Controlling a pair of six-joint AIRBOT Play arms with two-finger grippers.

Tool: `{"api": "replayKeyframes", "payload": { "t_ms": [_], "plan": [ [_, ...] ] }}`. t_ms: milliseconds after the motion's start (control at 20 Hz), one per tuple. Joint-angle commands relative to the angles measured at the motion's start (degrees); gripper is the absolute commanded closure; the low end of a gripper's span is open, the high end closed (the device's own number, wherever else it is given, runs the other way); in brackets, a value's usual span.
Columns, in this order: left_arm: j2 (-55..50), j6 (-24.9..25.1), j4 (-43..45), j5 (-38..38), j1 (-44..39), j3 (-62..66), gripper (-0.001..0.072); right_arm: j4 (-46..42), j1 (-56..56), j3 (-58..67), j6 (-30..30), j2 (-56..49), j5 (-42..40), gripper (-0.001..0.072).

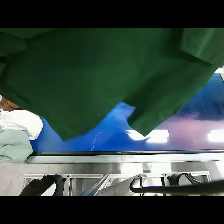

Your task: Fold the shirts.

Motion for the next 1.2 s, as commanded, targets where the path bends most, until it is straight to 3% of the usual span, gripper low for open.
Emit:
{"api": "replayKeyframes", "payload": {
  "t_ms": [0, 100, 200, 400, 650, 700, 750, 800, 900, 1000, 1150],
  "plan": [
    [-6.82, -0.33, 1.53, -3.87, 0.04, -2.64, 0.0692, 0.50, -0.04, -0.57, 1.36, -6.80, 8.94, 0.0693],
    [-12.22, -0.28, 1.46, -3.43, 0.04, -7.87, 0.0692, 2.40, 1.49, -3.63, 1.36, -14.25, 12.94, 0.0693],
    [-18.38, 0.81, 1.44, -0.90, 0.04, -12.59, 0.0692, 1.62, 5.57, -6.93, 1.27, -22.10, 11.96, 0.0693],
    [-30.99, 2.32, 1.46, 8.74, 0.04, -17.92, 0.0692, -1.66, 13.31, -7.65, 1.33, -37.94, 2.80, 0.0692],
    [-46.77, 2.21, 1.40, 11.02, 0.04, -10.86, 0.0691, -1.49, 16.35, -7.63, 1.33, -49.53, -5.84, 0.0684],
    [-49.16, 1.73, 1.40, 10.62, 0.07, -8.39, 0.0686, -1.53, 16.37, -7.63, 1.33, -50.38, -6.47, 0.0661],
    [-50.93, 0.94, 1.42, 10.01, 0.07, -6.16, 0.0686, -1.57, 16.11, -7.63, 1.33, -50.77, -6.60, 0.0521],
    [-52.43, -0.11, 1.42, 8.87, 0.07, -3.67, 0.0656, -1.68, 15.78, -7.63, 1.33, -50.69, -6.40, 0.0441],
    [-53.83, -1.11, 1.46, 5.64, 0.90, 1.05, -0.0005, -1.68, 14.10, -7.56, 1.36, -49.31, -4.04, 0.0325],
    [-52.89, -2.05, 1.42, 1.95, 2.93, 4.68, -0.0004, -1.70, 10.56, -7.54, 1.79, -46.47, -0.26, 0.0321],
    [-45.83, -2.51, 1.44, -3.63, 7.82, 0.09, -0.0004, -6.08, 2.80, -7.54, 7.72, -41.51, 7.17, 0.0326]
  ]
}}
